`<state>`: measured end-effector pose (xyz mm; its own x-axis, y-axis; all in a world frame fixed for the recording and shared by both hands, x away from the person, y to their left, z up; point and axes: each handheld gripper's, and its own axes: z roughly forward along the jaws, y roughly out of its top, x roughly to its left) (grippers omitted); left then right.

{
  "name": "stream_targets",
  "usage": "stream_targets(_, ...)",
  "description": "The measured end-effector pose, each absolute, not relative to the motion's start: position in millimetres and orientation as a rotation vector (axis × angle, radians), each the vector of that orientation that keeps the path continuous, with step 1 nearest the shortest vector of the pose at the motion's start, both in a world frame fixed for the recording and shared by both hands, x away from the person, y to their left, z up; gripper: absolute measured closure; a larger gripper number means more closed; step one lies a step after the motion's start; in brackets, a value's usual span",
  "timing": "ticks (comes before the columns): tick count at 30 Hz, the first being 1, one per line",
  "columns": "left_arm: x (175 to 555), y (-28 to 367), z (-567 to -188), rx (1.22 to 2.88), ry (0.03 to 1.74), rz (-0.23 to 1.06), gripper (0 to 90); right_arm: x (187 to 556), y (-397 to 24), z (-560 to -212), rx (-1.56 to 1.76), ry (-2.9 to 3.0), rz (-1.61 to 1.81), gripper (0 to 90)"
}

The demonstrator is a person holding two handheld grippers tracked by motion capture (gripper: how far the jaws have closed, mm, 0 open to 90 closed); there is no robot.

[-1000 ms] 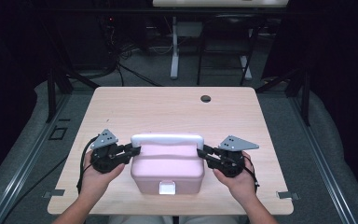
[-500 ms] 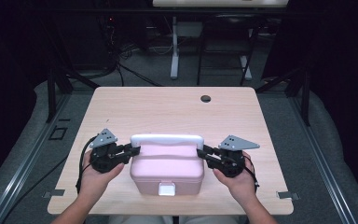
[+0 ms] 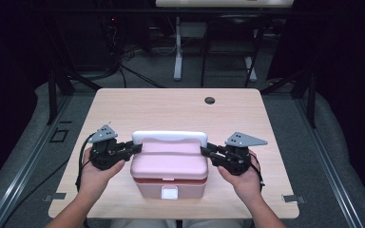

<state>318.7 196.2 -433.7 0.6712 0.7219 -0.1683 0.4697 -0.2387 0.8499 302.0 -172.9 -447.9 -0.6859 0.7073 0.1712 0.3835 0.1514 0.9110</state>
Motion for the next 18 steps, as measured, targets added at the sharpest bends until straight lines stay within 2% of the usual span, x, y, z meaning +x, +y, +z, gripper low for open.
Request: stream_targets(18,329.1,199.6,-419.4,1.885,0.961,0.265,72.9,312.0,-172.5,-431.2,1.132,2.156,1.562,74.1)
